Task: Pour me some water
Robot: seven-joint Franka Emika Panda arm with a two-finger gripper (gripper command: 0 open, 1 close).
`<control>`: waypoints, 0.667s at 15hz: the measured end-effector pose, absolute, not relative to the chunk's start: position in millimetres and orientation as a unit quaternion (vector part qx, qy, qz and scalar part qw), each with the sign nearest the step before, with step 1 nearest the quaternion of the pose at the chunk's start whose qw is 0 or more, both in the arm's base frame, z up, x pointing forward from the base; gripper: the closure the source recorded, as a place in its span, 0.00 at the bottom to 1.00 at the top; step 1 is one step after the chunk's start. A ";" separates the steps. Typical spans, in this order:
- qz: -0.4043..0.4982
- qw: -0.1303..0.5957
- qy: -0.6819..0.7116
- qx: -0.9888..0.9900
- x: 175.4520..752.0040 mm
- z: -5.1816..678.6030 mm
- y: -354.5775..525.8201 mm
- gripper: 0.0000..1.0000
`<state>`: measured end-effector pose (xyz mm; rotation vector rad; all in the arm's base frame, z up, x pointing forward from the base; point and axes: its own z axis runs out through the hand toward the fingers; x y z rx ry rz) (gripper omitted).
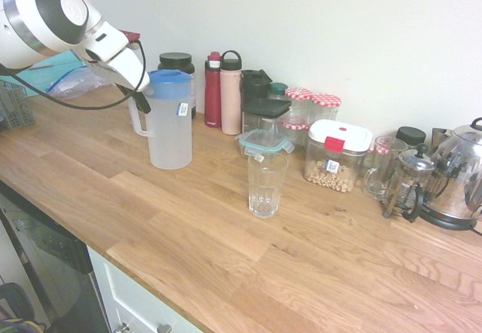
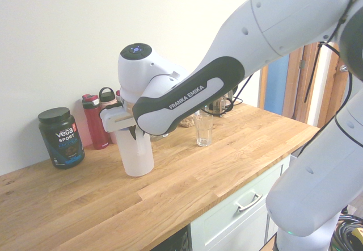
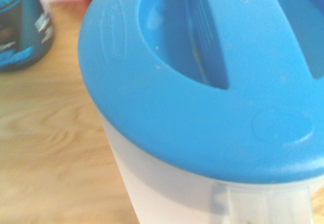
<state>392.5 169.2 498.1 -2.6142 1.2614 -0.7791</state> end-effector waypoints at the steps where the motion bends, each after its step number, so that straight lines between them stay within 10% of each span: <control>1: -0.254 0.066 0.397 -0.879 382.1 510.0 161.7 1.00; 10: -0.187 0.023 0.163 -0.968 336.2 530.9 15.3 1.00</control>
